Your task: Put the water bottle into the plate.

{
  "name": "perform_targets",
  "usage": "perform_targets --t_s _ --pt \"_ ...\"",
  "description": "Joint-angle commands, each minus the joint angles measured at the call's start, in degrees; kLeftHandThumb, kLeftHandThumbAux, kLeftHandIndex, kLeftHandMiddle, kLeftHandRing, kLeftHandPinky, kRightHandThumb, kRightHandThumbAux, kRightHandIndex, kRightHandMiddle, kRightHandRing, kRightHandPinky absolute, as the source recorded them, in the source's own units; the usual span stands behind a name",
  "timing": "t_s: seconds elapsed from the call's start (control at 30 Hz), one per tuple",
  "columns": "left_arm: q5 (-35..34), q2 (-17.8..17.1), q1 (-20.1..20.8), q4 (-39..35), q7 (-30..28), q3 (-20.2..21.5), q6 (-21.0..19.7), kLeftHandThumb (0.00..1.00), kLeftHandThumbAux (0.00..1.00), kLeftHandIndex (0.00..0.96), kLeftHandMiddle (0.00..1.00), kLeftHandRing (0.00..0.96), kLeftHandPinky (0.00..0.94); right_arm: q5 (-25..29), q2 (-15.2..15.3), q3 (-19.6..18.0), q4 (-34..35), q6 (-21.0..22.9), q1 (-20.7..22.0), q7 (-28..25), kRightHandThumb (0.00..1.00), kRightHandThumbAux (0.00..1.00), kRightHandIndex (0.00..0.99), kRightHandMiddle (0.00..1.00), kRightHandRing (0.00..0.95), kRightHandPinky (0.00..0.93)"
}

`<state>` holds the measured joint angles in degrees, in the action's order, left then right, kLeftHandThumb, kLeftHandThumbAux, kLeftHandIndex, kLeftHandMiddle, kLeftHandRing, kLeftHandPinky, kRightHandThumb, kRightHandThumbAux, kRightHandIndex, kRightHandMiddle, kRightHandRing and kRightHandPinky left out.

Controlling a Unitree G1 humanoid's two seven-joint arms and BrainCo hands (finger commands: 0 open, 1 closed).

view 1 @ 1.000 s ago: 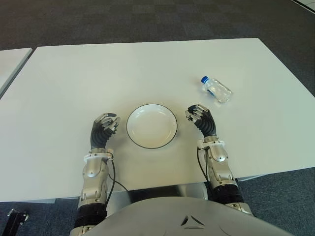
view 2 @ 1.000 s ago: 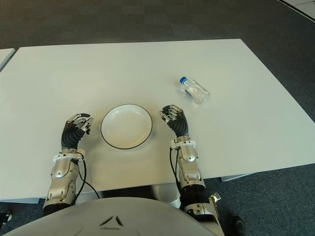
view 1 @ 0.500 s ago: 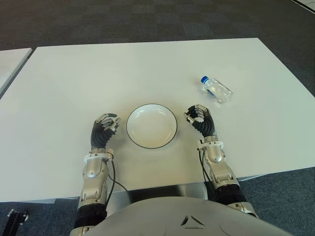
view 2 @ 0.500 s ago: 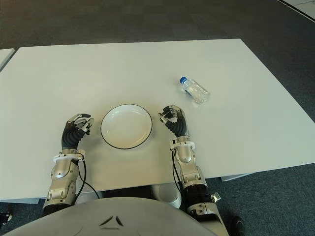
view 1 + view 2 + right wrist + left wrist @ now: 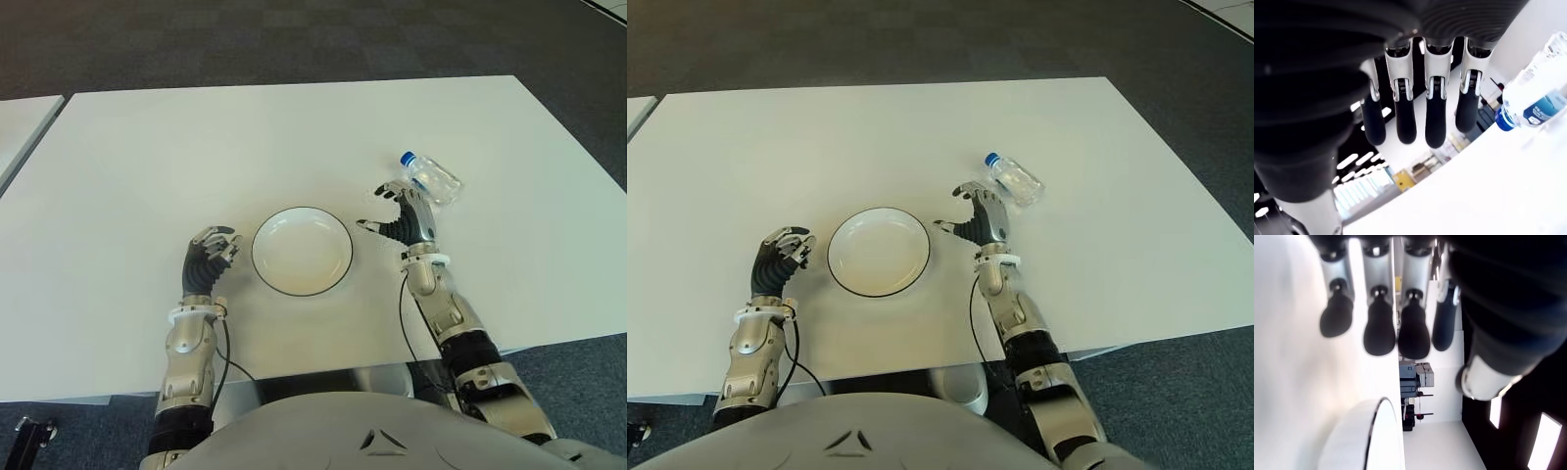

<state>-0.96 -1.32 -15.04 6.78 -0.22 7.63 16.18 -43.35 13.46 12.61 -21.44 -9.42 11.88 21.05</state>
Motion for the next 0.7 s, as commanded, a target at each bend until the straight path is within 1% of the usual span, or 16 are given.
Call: perform_targets --t_s 0.03,0.1,0.2,0.3,0.4,0.43,0.5,0.57,0.7 --pt "0.3 0.1 -0.4 0.4 -0.1 -0.8 0.3 0.701 0.723 0.433 0.748 0.741 0.742 -3.3 2.7 3.0 -2.7 5.1 3.2 -4.6 0.140 0.755 0.047 0.056 0.047 0.028" --pt "0.3 0.0 -0.4 0.5 -0.1 -0.8 0.5 0.700 0.723 0.433 0.748 0.741 0.742 -4.1 3.6 4.0 -3.9 7.0 5.0 -6.5 0.122 0.710 0.019 0.023 0.019 0.011" --pt "0.4 0.0 -0.4 0.4 -0.1 -0.9 0.4 0.700 0.723 0.433 0.749 0.742 0.743 -5.0 4.3 5.2 -5.7 9.5 7.6 -8.3 0.136 0.664 0.007 0.009 0.007 0.004" --pt "0.7 0.1 -0.5 0.3 0.3 -1.0 0.5 0.700 0.723 0.433 0.751 0.743 0.743 -5.6 4.6 6.3 -8.0 11.7 10.3 -9.0 0.194 0.589 0.001 0.002 0.001 0.001" --pt "1.0 0.2 -0.6 0.2 0.5 -1.1 0.6 0.700 0.723 0.433 0.751 0.743 0.742 -6.0 4.8 7.1 -9.7 13.3 12.2 -9.0 0.221 0.552 0.000 0.000 0.000 0.000" --pt "1.0 0.3 -0.6 0.1 0.6 -1.1 0.6 0.700 0.723 0.433 0.752 0.743 0.742 -6.1 4.9 7.3 -10.2 13.8 12.8 -9.0 0.241 0.520 0.000 0.000 0.000 0.000" --pt "0.8 0.5 -0.7 -0.2 0.6 -1.1 0.2 0.700 0.723 0.433 0.752 0.743 0.742 -6.4 5.0 7.8 -11.4 15.3 14.4 -8.8 0.268 0.478 0.000 0.000 0.000 0.000" --pt "0.4 0.7 -0.8 -0.6 0.7 -1.0 -0.5 0.700 0.722 0.433 0.751 0.741 0.738 -6.6 5.0 8.2 -12.6 16.5 15.9 -8.7 0.313 0.411 0.000 0.000 0.000 0.000" --pt "-0.2 1.0 -1.0 -1.2 0.9 -0.9 -1.8 0.701 0.722 0.433 0.746 0.736 0.728 -6.6 5.1 8.8 -15.0 18.5 18.6 -8.7 0.374 0.322 0.000 0.000 0.000 0.000"
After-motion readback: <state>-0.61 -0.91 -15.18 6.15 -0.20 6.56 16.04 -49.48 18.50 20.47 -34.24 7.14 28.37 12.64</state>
